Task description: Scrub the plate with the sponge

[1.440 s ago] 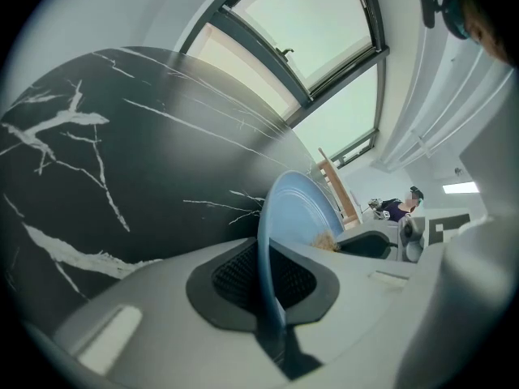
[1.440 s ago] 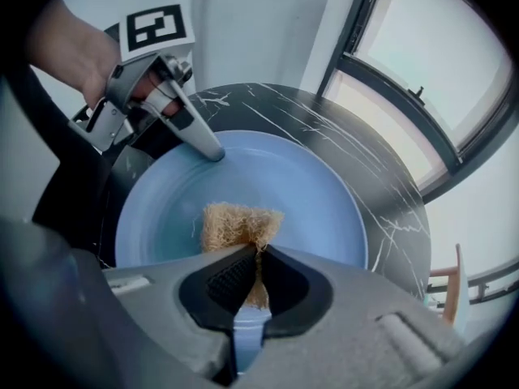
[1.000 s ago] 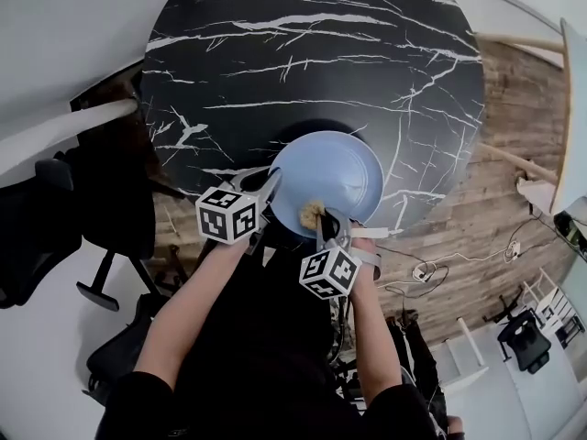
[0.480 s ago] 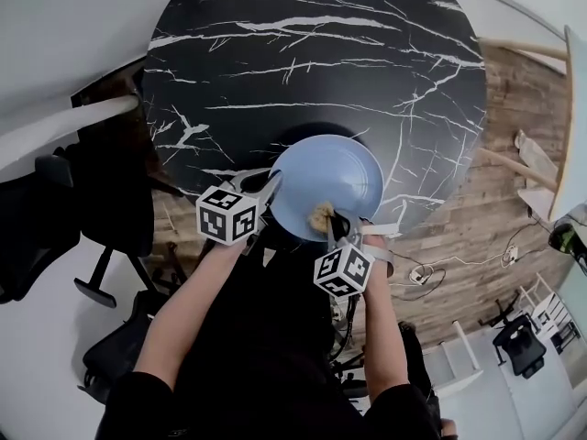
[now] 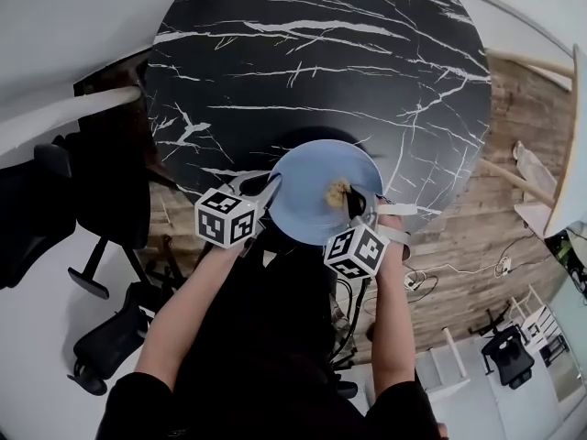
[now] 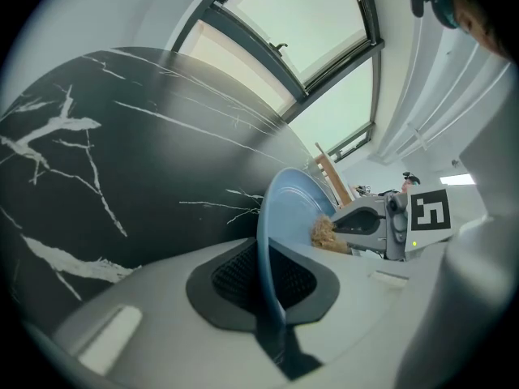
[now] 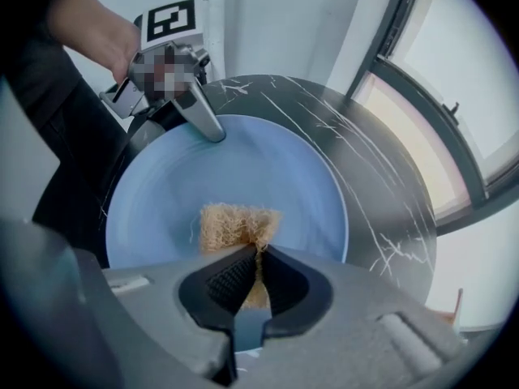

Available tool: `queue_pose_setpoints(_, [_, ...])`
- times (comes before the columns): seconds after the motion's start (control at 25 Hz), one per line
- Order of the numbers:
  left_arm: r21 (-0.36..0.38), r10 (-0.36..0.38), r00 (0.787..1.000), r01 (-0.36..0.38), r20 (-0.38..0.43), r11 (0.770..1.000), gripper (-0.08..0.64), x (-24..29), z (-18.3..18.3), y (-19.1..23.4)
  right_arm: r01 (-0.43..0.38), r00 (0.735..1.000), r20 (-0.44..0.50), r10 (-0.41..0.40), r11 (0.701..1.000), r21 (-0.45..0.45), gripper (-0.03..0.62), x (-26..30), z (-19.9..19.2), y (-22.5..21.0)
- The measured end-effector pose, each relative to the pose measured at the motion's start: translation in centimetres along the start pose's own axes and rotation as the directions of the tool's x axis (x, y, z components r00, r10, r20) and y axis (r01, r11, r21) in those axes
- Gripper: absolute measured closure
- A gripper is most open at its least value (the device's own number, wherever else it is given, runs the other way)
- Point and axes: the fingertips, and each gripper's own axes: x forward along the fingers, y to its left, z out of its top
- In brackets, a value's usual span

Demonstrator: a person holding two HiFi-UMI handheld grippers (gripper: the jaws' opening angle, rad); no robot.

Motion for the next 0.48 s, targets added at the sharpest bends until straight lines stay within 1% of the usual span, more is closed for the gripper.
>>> queue_pose_setpoints(0.12, [-0.001,0.001,1.0,-0.001,0.002,1.0,0.54,0.0,0.1,0.0,0.043,0.999,0.01,-0.043,0.999,-0.002,0.571,0.4,0.7,-2.3])
queue_pose_setpoints(0.32, [-0.009,0.005,1.0,-0.004,0.006,1.0,0.541,0.0,0.0,0.0,0.097,0.995,0.023,-0.099,0.993,0.063,0.571,0.5,0.8,-4.5])
queue_pose_setpoints(0.48, [-0.023,0.006,1.0,-0.006,0.016,1.0,0.541,0.0,0.0,-0.1,0.17,0.985,-0.02,-0.169,0.98,0.107,0.571,0.1,-0.2,-5.1])
